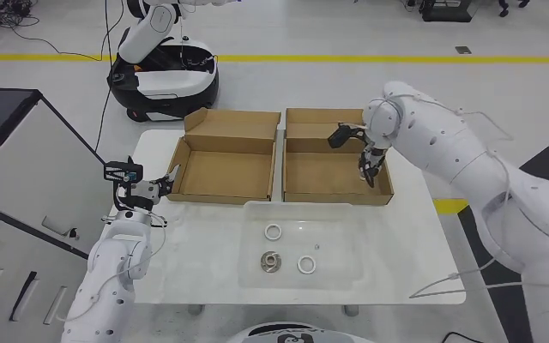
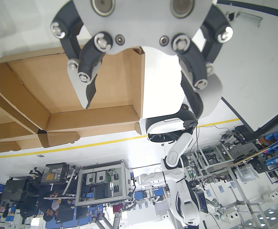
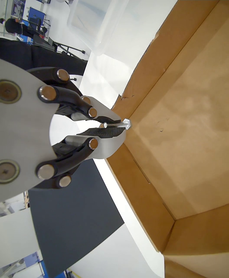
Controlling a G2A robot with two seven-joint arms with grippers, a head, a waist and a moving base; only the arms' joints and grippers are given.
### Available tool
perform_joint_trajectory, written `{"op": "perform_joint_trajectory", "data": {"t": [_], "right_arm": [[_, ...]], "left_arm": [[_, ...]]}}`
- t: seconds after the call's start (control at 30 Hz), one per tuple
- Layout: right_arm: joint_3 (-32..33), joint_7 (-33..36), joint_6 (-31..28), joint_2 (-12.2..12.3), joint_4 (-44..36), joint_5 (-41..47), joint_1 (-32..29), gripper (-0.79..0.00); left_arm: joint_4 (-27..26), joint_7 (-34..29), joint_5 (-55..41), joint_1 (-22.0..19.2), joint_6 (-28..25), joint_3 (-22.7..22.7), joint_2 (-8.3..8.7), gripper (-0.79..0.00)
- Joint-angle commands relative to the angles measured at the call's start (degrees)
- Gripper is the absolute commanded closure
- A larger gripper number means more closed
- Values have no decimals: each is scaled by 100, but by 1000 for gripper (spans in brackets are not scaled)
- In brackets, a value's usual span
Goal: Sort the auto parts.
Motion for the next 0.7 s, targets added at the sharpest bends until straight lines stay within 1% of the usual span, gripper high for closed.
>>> {"op": "perform_joint_trajectory", "data": {"t": [0.0, 0.3, 0.43, 0.67], "right_arm": [[0, -23, -23, -59, 178, -46, -19, 0], [11, -427, -387, -413, 1098, -215, 42, 0], [46, -968, -362, -586, 1440, -319, 17, 0], [4, -1556, -277, -854, 1845, -634, -135, 0]], "left_arm": [[0, 0, 0, 0, 0, 0, 0, -785], [0, 0, 0, 0, 0, 0, 0, -785], [0, 0, 0, 0, 0, 0, 0, -785], [0, 0, 0, 0, 0, 0, 0, -785]]}}
